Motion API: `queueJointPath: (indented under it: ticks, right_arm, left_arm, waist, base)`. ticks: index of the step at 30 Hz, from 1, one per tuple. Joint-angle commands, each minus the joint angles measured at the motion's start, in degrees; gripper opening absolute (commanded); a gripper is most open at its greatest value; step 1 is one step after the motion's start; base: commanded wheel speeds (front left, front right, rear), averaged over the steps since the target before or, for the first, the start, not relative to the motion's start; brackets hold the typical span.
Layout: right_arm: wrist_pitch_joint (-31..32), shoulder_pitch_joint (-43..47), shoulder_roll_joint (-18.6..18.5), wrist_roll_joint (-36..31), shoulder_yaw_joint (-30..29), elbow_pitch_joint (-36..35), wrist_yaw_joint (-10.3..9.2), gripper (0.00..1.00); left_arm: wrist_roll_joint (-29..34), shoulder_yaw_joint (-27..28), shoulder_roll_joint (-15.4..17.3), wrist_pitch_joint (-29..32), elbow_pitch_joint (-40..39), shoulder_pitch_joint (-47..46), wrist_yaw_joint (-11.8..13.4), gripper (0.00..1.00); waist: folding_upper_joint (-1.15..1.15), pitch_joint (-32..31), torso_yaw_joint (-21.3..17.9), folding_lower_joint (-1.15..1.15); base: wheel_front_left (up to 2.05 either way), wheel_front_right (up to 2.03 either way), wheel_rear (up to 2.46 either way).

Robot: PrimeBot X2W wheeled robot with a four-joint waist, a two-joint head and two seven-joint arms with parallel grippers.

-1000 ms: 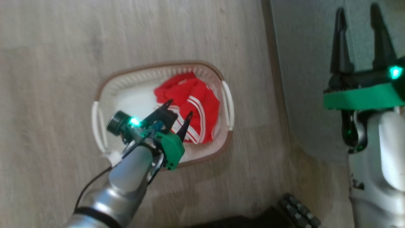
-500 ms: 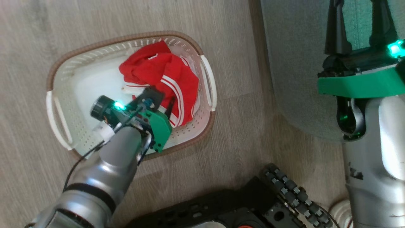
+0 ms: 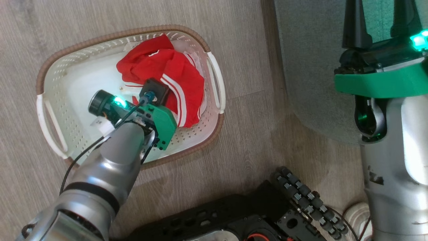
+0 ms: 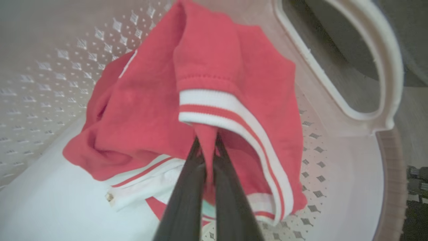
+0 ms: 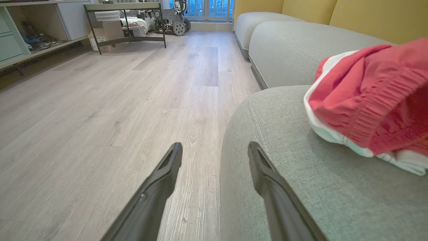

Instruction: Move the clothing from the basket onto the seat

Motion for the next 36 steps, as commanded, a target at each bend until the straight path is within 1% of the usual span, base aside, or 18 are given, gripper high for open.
queueJointPath:
  ticks: [1,8,12,17,22,28,31,36]
  right_arm:
    - [-0.36,1.27,0.20,0.41,0.84,-1.63,-0.02,1.00]
    - [-0.36,1.89,0.20,-0.28,0.13,-0.31,-0.02,1.00]
    - [-0.36,2.87,0.20,-0.63,-0.14,0.99,-0.02,1.00]
    - [-0.36,4.60,0.20,-1.14,0.00,3.30,-0.02,1.00]
    - [-0.36,7.52,0.20,-1.64,-0.48,5.70,-0.02,1.00]
    - [-0.36,12.07,0.20,-2.81,-0.66,8.70,-0.02,1.00]
    - [-0.36,14.36,0.20,-3.24,-0.80,10.12,-0.02,1.00]
    - [-0.36,18.83,0.20,-3.45,-0.58,12.20,-0.02,1.00]
  left_arm:
    - [-0.67,-0.32,0.11,-0.70,-1.37,1.15,-0.27,0.00]
    - [-2.02,-3.05,0.11,-1.88,-3.88,2.10,-0.01,0.00]
    - [-2.73,-4.42,0.11,-2.39,-5.51,3.20,0.48,0.00]
    - [-4.61,-4.80,0.11,-2.67,-8.81,4.62,1.14,0.00]
    - [-5.17,-4.24,0.11,-2.70,-14.57,6.75,2.57,0.00]
    - [-5.48,-1.77,0.10,-2.71,-20.95,10.53,3.71,0.00]
    - [-5.19,-0.08,0.10,-2.71,-23.65,12.46,3.89,0.00]
    - [-5.75,2.90,0.10,-2.71,-27.16,14.27,3.43,0.00]
  waist:
    - [0.00,-0.43,0.04,0.00]
    - [0.00,-4.34,1.11,0.00]
    - [0.00,-8.66,2.20,0.00]
    - [0.00,-15.71,3.94,0.00]
    - [0.00,-23.70,6.07,0.00]
    - [0.00,-33.80,7.98,0.00]
    - [0.00,-38.73,8.65,0.00]
    - [0.00,-45.60,10.12,0.00]
  base:
    - [0.00,0.00,0.00]
    - [0.00,0.00,0.00]
    - [0.00,0.00,0.00]
    - [0.00,0.00,0.00]
    - [0.00,0.00,0.00]
    - [0.00,0.00,0.00]
    - [0.00,0.00,0.00]
    - [0.00,0.00,0.00]
